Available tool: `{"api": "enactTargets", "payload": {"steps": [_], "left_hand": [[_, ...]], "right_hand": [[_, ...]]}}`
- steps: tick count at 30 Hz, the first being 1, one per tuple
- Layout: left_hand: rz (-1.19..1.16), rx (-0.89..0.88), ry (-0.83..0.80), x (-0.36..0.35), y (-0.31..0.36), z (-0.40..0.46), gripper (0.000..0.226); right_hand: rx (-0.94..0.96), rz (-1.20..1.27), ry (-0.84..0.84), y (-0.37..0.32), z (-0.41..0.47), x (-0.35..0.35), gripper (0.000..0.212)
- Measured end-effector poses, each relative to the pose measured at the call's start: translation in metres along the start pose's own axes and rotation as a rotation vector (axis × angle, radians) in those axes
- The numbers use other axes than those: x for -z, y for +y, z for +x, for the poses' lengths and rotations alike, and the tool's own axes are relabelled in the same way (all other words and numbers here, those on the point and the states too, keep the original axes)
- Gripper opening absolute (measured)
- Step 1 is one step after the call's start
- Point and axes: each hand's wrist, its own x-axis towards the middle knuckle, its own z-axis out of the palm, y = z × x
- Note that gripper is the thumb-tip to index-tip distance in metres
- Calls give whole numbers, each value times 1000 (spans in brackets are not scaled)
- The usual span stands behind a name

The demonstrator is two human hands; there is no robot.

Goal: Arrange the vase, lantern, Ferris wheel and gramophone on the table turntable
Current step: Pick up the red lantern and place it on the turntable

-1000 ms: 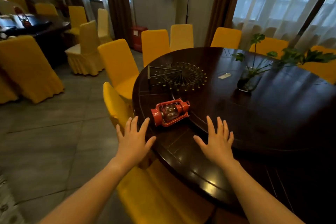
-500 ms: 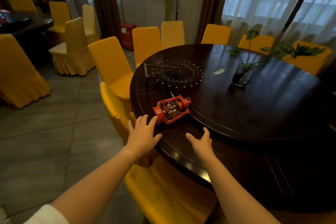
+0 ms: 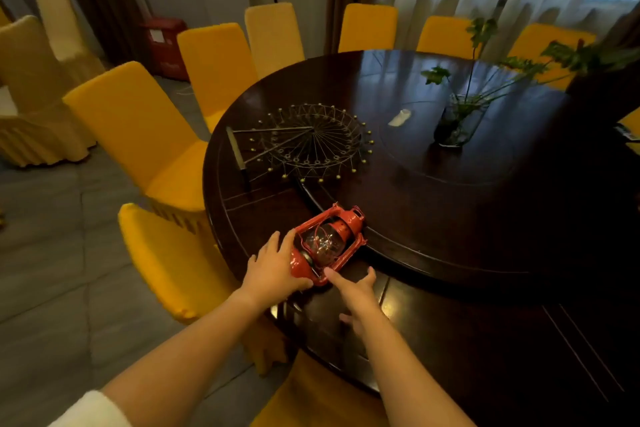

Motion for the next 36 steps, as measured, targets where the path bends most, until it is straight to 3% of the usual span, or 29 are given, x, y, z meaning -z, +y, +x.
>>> {"api": "enactTargets", "payload": {"steps": [8,13,15,19,22,27,30,36], "left_hand": [[-115,-170,-244,17,-36,81,129],[-305,-152,-464,11,-50,123,144],[-348,-140,-510,5,-57,134,134],[-376,-180,-605,-9,-74,150,83],[-432,-248,-648,-10,-81,157,85],[-487,-292,-688,-11,-92,161,85],[-495,-357,-721,-7,-94,161,88],[-515,-539,-664,30,-52,169,83]], "right_hand": [[-39,118,53,-1,43,-42,150],[-30,169,100,-1,65,-73,160],[12,179,144,-2,70,-82,157],[89,143,293,-1,77,-97,150],[92,184,327,-1,80,-104,149],[152,213,404,7,79,-115,124],[231,248,465,10,69,-123,125],[420,230,642,-27,47,-109,117]]}}
